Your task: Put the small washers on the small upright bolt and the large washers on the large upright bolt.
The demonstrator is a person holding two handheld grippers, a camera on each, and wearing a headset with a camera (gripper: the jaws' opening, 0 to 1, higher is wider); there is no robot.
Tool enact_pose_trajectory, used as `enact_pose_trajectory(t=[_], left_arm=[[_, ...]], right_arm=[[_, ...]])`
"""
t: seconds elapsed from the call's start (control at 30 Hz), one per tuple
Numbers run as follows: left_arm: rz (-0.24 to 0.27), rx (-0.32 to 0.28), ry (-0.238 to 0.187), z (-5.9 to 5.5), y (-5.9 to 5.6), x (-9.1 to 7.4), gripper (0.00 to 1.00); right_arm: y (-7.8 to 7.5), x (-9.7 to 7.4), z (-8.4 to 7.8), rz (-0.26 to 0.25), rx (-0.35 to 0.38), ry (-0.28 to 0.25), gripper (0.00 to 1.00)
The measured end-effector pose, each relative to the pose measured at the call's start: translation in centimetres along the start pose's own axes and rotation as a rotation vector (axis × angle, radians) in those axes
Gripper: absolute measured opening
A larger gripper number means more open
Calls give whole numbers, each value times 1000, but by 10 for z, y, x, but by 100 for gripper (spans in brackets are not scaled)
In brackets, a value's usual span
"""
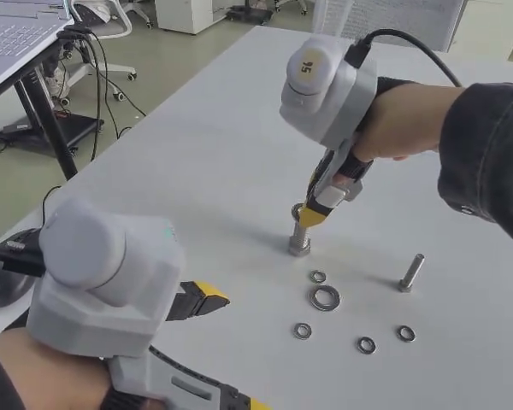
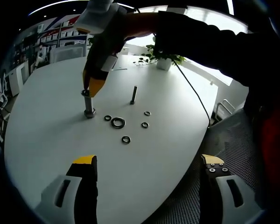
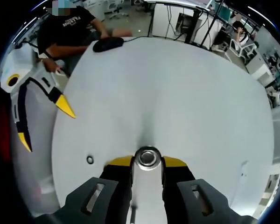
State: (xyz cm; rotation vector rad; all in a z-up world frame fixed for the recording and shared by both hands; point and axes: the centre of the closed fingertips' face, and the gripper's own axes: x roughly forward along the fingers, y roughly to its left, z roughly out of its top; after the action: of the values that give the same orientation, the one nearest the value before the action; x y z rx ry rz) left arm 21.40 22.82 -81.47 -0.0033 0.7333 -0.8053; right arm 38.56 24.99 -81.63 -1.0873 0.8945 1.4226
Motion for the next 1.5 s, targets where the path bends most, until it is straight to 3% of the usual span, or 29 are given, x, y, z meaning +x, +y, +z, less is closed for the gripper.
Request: enact_pose_trajectory(t=[0.77, 1.5], left_arm=[[2, -5, -4, 5, 0, 1, 90], [0, -9, -7, 8, 0, 2, 90]], right_arm=[[-1, 29, -10, 16, -10, 61, 24], [-3, 41, -19, 25, 11, 67, 24]])
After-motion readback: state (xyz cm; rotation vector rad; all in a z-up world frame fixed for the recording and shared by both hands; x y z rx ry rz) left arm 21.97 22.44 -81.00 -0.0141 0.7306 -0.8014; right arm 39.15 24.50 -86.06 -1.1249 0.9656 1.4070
